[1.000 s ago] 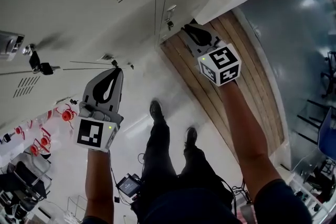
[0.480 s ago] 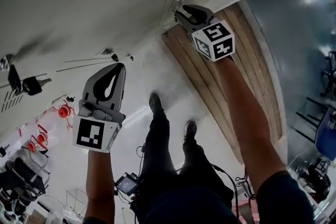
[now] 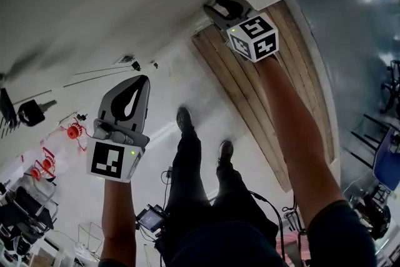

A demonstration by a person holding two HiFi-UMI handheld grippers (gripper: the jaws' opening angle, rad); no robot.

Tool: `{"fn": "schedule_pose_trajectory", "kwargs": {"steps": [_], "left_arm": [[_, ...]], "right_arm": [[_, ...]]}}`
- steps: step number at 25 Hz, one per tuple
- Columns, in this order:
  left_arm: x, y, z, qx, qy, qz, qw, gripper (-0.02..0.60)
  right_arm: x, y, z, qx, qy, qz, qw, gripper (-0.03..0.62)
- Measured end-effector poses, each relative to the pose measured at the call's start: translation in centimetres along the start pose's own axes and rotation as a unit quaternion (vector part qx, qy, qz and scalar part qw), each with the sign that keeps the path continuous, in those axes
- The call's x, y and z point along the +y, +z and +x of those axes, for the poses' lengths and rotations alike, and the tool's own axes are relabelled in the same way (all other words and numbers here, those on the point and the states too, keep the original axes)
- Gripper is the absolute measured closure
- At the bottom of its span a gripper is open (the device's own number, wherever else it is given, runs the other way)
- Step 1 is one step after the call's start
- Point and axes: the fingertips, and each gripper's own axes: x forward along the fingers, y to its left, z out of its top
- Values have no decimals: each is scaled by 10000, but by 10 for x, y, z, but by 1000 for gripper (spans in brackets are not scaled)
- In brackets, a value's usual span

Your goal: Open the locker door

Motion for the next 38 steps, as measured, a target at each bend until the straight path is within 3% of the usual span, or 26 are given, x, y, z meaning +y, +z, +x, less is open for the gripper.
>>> {"fn": "schedule_pose_trajectory", "kwargs": {"steps": [9, 23, 29, 38], "left_arm": [[-9, 4, 4, -18, -99, 78, 9999, 565], [-45, 8, -7, 21, -177, 226, 9996, 565], [-53, 4, -9, 257, -202, 517, 9981, 565], [-73, 27, -24, -48, -188, 539, 9984, 565]], "right_arm": [[5, -15, -25, 164, -96, -143, 9997, 456], [3, -58, -101, 335, -899, 161, 9953, 462], [-7, -80, -128, 546, -1031, 310, 9927, 462], [-19, -104, -183, 853, -1453, 649, 9836, 462]]}}
